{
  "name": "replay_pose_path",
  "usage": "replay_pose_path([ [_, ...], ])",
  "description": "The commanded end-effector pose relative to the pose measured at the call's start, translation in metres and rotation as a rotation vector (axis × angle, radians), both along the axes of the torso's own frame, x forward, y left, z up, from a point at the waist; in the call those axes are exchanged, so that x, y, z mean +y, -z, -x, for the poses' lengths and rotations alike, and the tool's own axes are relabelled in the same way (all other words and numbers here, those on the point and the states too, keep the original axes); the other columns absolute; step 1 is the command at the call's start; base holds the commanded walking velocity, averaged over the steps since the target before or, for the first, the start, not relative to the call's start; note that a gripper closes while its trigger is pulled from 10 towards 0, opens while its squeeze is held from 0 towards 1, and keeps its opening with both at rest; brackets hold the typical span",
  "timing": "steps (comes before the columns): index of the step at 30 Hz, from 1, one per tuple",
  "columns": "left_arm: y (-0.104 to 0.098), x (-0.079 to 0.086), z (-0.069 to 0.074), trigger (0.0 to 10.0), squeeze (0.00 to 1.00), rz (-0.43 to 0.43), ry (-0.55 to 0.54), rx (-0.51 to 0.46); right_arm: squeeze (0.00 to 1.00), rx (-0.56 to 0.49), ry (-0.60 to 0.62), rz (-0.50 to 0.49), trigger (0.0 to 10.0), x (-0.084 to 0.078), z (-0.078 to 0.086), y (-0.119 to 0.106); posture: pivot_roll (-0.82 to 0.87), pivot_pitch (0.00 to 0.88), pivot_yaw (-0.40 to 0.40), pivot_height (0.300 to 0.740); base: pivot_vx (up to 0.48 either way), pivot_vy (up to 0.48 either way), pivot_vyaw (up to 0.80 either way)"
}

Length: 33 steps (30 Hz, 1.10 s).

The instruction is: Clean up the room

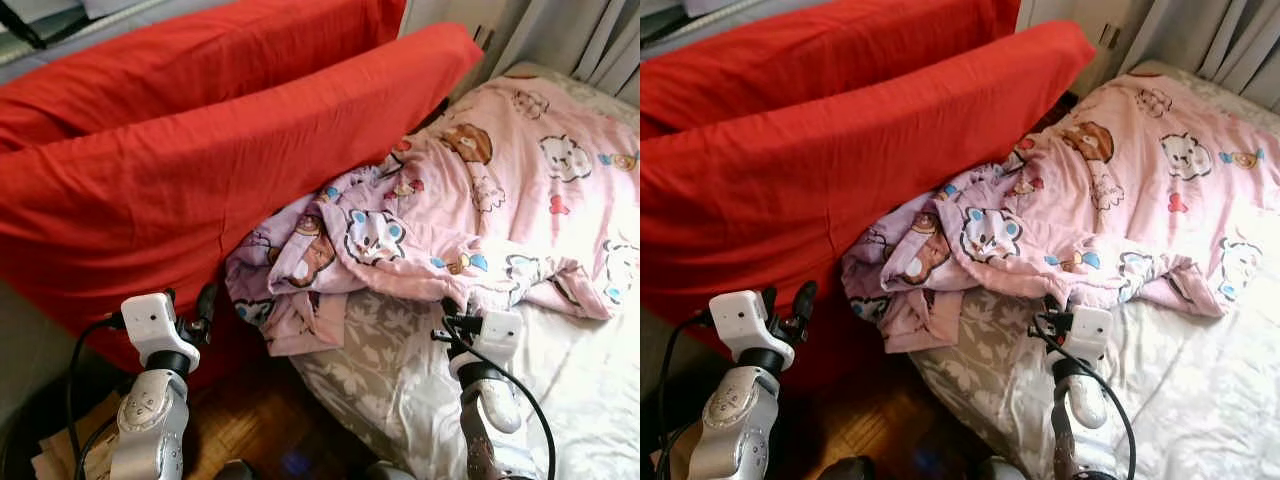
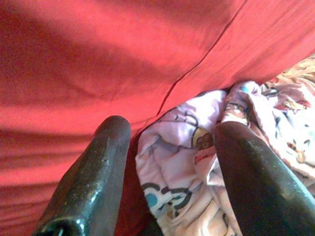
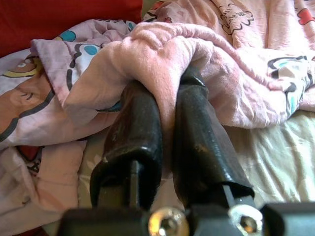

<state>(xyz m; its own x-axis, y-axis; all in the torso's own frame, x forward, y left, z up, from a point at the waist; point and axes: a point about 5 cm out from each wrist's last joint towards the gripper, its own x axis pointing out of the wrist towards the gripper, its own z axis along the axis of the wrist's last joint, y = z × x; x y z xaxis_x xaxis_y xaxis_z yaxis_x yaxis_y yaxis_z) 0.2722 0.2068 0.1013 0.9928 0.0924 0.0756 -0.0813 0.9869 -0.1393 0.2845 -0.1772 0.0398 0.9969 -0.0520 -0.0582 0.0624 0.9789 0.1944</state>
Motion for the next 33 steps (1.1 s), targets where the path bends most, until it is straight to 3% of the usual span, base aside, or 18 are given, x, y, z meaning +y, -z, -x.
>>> replay_pose_path([
  [1,0.0079,0.002,0.0046,10.0,0.0,0.016,-0.009,0.027,0.0,0.016,0.021,-0.005,10.0,-0.0033,0.0041,0.003,0.1,0.2,-0.068,0.74,0.0,0.0,0.0],
  [33,0.0077,-0.0069,0.0068,10.0,0.0,-0.011,0.038,0.029,0.0,0.034,0.033,0.026,10.0,-0.0028,0.0057,0.0039,0.1,0.209,-0.069,0.74,-0.015,0.0,0.0],
])
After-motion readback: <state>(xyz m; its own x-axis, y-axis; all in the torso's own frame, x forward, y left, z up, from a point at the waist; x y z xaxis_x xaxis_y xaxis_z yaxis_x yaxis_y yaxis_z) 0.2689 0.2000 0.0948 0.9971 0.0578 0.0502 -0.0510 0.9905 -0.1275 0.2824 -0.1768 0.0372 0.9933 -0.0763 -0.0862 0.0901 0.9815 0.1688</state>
